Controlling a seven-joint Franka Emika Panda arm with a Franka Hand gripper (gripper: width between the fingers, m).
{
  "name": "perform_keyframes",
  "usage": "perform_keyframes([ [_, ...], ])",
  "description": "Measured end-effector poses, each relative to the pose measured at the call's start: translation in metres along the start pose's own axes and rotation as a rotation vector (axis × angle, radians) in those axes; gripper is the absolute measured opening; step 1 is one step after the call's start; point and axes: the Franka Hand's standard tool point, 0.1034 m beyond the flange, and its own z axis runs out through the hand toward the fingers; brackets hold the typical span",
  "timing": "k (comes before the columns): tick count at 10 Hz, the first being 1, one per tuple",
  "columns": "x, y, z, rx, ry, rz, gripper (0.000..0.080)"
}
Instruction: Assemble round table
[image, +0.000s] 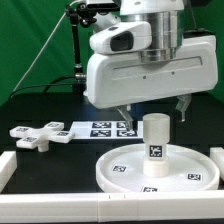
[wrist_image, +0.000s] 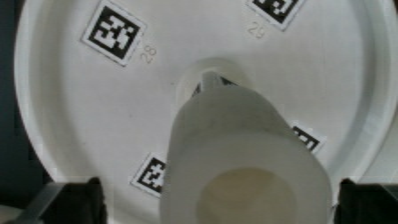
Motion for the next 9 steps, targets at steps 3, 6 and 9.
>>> perform_keyframes([
  [3,-0.0006,-0.0027,0.0007,0.002,-0.005,-0.003,0.0621],
  [6,-0.0004,-0.0036,0.0008,0.002,-0.005,-0.005,0.0403],
  [9,-0.0004,-0.0036,0.0008,0.002,-0.005,-0.005,0.0403],
])
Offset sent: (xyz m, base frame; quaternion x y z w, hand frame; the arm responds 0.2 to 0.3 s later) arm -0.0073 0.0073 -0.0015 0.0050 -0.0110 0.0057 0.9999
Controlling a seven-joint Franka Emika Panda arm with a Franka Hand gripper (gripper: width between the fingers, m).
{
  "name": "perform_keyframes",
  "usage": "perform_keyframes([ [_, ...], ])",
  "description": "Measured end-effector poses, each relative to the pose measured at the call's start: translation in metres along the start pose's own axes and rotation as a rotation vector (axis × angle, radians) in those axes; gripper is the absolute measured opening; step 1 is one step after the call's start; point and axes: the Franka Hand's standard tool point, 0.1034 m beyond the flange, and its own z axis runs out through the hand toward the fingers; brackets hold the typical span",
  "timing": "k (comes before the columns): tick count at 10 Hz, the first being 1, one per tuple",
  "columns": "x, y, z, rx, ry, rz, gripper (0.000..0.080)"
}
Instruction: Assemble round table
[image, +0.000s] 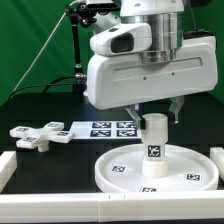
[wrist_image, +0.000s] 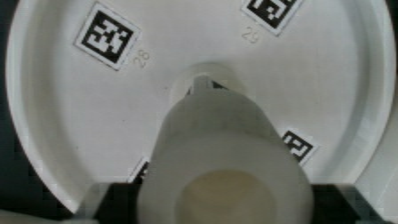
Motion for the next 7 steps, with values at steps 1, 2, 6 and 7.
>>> perform_keyframes([
  [1,0.0,0.0,0.0,0.0,0.0,0.0,0.0403],
  [2,0.0,-0.0001,0.0,0.0,0.0,0.011,0.0403],
  [6,0.0011,-0.0006,0.0001,0.012,0.012,0.152,0.0406],
  [7,0.0015,0.0003,0.0001,0.024,0.022,0.262,0.0406],
])
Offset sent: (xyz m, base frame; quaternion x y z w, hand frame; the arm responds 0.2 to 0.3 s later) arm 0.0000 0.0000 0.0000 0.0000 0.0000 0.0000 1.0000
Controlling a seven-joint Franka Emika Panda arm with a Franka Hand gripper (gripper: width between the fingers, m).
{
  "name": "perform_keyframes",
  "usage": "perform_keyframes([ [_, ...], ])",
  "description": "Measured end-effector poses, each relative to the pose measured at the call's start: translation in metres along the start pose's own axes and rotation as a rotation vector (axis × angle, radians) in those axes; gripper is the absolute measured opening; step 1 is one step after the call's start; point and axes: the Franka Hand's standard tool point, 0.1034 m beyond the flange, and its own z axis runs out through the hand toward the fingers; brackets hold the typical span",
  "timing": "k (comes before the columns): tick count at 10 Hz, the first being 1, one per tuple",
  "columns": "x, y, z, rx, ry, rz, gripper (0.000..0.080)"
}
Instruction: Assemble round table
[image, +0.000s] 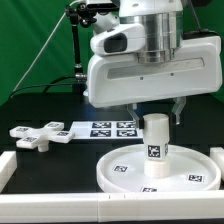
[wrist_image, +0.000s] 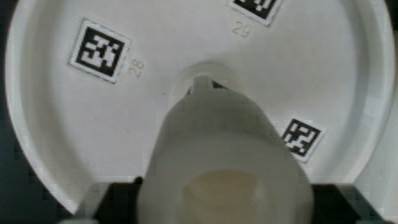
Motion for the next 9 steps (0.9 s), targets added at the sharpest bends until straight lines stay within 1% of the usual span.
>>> perform_keyframes([
  [1,0.0002,0.0019,0.0,0.016,0.012,0.155,0.0406],
  [2,0.0002,0.0024,-0.0001,0.025,0.026,0.272,0.0406],
  [3,-0.0041,0.0006,0.0005,0.038,0.032,0.451,0.0406],
  [4,-0.0068,-0.0008,0.0008,0.042,0.028,0.569,0.0406],
  [5,-0.0059,-0.0021,0.0007,0.035,0.029,0.589,0.0406],
  [7,-0.0059,-0.0016,0.0009,0.047,0.025,0.72,0.0406],
  [8,-0.0061,-0.0019,0.0012,0.054,0.021,0.83,0.0406],
  [9,-0.0061,-0.0018,0.0013,0.056,0.019,0.872,0.0406],
])
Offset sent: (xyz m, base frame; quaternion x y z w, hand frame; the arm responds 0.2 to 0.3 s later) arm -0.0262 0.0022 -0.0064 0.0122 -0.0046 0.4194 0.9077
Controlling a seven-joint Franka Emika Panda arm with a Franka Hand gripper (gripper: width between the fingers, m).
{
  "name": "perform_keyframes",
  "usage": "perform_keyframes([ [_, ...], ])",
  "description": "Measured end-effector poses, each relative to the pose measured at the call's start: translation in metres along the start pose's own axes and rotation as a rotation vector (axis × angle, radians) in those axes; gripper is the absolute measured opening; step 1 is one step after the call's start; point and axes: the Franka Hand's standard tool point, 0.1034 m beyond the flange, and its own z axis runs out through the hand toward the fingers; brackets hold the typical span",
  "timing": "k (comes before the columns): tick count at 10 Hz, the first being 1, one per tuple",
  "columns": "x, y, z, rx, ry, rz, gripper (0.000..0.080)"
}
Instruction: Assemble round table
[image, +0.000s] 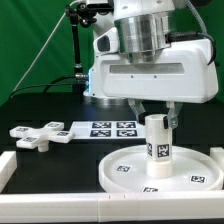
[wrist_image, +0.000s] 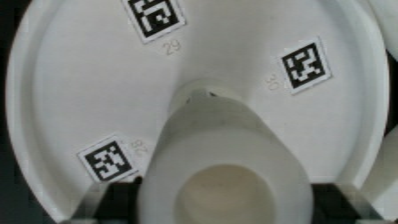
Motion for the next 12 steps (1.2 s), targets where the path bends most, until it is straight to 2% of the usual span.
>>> perform_keyframes([
  [1,-0.0001,-0.0001,0.0003,0.001,-0.001,0.041,0.0406],
  [5,-0.004,-0.002,0.0019,0.035,-0.035,0.528,0.0406],
  [8,-0.0082,-0.0044,0.003,0.047,-0.073,0.85,0.0406],
  [9,-0.0074,-0.0044,0.0034,0.062,-0.083,0.991,0.0406],
  [10,-0.0061,-0.0037,0.0038,0.091,-0.088,1.119,0.0406],
  [12,-0.0056,-0.004,0.0036,0.096,-0.092,1.143,0.0411],
])
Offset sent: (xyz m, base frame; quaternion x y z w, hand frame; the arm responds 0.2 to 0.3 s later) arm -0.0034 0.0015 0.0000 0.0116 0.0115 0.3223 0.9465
